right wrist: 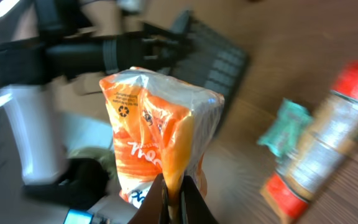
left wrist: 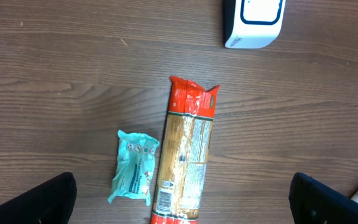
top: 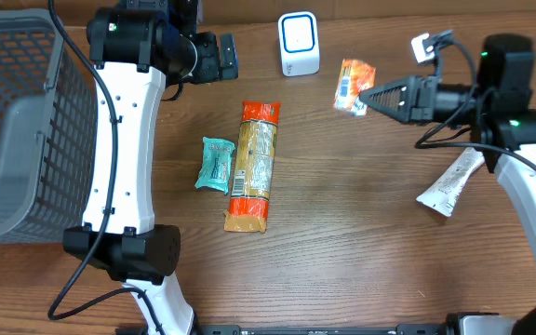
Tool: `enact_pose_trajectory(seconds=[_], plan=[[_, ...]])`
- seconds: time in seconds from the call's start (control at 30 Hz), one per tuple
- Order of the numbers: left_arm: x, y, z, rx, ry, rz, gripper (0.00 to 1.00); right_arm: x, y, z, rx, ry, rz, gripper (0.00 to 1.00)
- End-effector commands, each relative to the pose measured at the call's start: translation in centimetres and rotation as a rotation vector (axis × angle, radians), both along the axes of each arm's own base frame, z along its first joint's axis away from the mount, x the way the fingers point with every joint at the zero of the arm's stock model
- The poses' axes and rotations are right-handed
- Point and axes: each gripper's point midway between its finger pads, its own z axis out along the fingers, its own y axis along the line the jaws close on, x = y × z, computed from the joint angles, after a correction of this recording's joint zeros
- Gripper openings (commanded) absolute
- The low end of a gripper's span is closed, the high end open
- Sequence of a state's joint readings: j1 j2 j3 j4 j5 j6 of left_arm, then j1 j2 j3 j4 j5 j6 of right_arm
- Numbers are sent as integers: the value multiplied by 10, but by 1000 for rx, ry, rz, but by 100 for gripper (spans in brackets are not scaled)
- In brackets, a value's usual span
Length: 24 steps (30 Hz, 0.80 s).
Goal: Scan the item barcode
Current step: 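Lift the orange box and hold it up to the scanner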
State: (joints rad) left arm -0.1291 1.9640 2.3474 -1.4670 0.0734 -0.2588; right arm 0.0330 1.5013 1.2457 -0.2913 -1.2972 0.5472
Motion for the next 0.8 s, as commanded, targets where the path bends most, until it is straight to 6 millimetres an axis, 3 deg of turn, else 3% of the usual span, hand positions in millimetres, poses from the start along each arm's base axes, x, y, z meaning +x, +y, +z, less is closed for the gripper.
enact_pose_trajectory(seconds=[0.0, 0.37, 0.5, 0.57, 0.63, 0.77], plan=[[1, 0, -4, 10, 7, -9, 100, -22, -3, 36, 91, 29, 106, 4], [1, 0, -4, 10, 8, -9, 100, -17, -2, 81, 128, -72, 95, 4], [1, 0, -4, 9, 7, -9, 100, -14, 10, 81, 129, -104, 88, 4], [1, 0, -4, 9, 7, -9, 100, -7, 16, 69, 118, -79, 59, 4], [1, 0, -4, 9, 7, -9, 100, 6, 21, 43, 73, -27, -8, 4], [1, 0, -4, 10, 7, -9, 100, 28, 15, -49, -241, 152, -285, 4]])
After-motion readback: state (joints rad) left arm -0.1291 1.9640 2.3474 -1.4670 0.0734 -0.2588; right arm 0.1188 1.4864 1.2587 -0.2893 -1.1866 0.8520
